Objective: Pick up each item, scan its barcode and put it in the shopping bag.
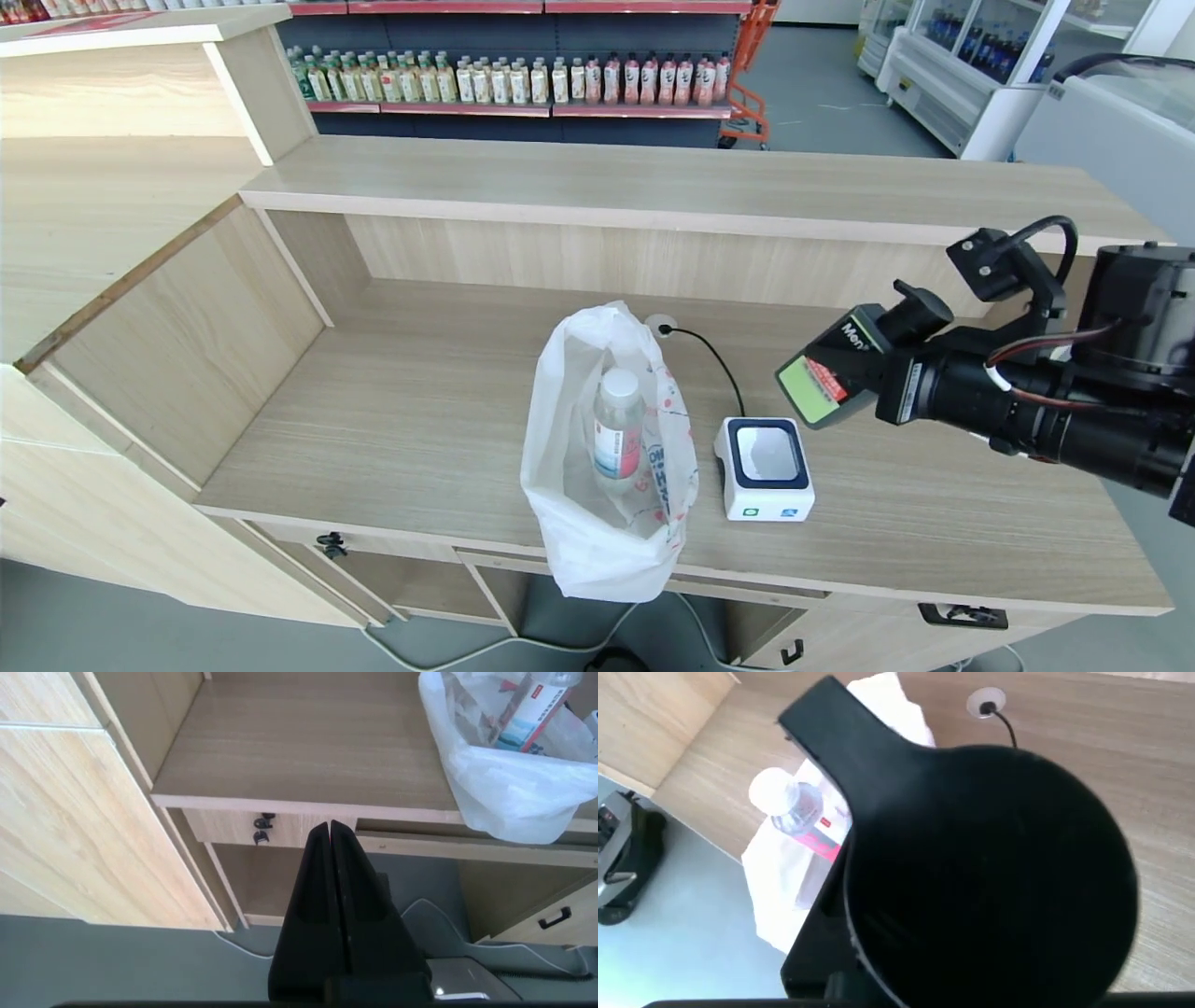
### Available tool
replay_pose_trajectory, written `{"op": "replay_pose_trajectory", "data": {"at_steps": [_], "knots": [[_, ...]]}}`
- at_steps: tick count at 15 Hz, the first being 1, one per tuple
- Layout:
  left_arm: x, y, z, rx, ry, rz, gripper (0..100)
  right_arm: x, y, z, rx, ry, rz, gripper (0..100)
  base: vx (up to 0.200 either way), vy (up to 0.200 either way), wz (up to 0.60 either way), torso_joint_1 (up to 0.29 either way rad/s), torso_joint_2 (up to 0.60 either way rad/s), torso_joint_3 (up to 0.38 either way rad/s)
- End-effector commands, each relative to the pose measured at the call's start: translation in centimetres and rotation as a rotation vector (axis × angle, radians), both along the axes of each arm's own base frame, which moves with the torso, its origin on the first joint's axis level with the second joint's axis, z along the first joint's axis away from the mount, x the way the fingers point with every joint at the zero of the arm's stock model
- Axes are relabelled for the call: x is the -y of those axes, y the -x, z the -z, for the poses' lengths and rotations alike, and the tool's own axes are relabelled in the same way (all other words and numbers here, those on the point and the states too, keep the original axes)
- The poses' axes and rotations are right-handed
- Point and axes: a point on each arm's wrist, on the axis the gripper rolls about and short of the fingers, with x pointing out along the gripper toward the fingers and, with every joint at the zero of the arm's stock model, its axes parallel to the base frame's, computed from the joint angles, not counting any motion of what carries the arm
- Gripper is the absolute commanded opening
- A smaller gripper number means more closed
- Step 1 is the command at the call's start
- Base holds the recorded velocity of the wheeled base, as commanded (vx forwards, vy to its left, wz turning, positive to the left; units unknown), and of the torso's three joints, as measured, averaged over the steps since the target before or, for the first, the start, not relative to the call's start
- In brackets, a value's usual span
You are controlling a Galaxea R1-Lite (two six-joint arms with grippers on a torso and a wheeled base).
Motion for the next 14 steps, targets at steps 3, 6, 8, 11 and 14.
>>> {"op": "replay_pose_trajectory", "data": {"at_steps": [3,6,8,11,14], "knots": [[0.0,0.0,0.0,0.000,0.000,-0.001,0,-1.1,2.5,-0.5,-0.014,0.012,-0.080,0,0.000,0.000,0.00,0.000,0.00,0.000],[0.0,0.0,0.0,0.000,0.000,-0.001,0,-2.5,0.8,1.5,-0.077,0.065,-0.117,0,0.000,0.000,0.00,0.000,0.00,0.000],[0.0,0.0,0.0,0.000,0.000,0.001,0,-3.4,-1.1,2.6,-0.071,0.136,-0.123,0,0.000,0.000,0.00,0.000,0.00,0.000],[0.0,0.0,0.0,0.000,0.000,0.001,0,-5.0,-5.4,2.4,-0.012,0.156,-0.039,0,0.000,0.000,0.00,0.000,0.00,0.000],[0.0,0.0,0.0,0.000,0.000,0.001,0,-7.0,-10.3,3.3,0.030,0.169,0.069,0,0.000,0.000,0.00,0.000,0.00,0.000]]}}
